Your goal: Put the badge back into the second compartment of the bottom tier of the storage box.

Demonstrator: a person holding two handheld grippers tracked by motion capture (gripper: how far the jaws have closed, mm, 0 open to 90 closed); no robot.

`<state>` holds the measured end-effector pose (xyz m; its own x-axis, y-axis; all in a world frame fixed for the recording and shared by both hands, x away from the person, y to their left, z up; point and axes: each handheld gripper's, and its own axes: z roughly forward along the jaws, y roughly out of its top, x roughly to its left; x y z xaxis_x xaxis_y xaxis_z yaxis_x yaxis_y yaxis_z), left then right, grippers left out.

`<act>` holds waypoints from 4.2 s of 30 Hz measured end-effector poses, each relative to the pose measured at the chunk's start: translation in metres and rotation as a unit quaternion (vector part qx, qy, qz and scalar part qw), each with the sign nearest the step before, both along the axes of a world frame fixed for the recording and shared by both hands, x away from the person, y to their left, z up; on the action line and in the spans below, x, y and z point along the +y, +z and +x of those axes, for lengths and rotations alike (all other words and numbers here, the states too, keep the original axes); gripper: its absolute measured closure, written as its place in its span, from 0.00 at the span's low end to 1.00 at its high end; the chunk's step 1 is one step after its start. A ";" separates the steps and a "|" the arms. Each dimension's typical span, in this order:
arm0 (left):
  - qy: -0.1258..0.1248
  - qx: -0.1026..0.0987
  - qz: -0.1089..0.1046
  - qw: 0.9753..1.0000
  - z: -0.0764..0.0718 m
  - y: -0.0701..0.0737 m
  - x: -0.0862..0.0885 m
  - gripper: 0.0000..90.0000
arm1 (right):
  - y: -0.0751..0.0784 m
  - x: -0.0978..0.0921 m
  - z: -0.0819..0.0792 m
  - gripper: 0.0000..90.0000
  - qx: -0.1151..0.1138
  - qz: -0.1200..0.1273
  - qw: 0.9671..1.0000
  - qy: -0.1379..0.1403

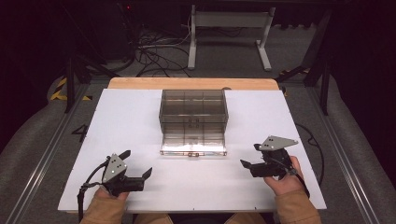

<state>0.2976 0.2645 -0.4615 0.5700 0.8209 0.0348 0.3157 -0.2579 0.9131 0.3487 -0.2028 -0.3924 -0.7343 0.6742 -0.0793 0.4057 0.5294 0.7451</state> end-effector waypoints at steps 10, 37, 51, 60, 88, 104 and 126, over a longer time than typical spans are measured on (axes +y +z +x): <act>0.000 0.001 0.001 1.000 0.000 0.000 0.000 0.01 | -0.010 -0.005 0.000 0.27 0.007 -0.025 1.000 -0.015; 0.000 0.001 0.002 1.000 0.000 0.000 -0.001 0.01 | -0.030 -0.009 0.013 0.35 0.118 -0.080 0.989 -0.040; 0.001 0.002 0.005 1.000 0.000 0.000 -0.001 0.01 | -0.038 -0.009 0.011 0.46 0.147 -0.099 0.984 -0.032; 0.000 0.002 0.008 1.000 0.000 0.000 -0.001 0.01 | -0.042 -0.005 0.009 0.55 0.148 -0.121 0.981 -0.028; -0.001 0.003 0.008 1.000 0.000 -0.001 -0.002 0.01 | -0.026 0.003 -0.002 0.99 0.138 -0.100 0.985 0.011; 0.000 0.001 0.007 1.000 0.000 -0.001 -0.002 0.01 | -0.010 0.003 -0.001 0.99 0.103 -0.084 0.991 0.012; 0.000 -0.002 0.009 1.000 0.000 0.000 -0.001 0.01 | 0.005 0.005 0.002 0.99 0.070 -0.061 0.996 -0.003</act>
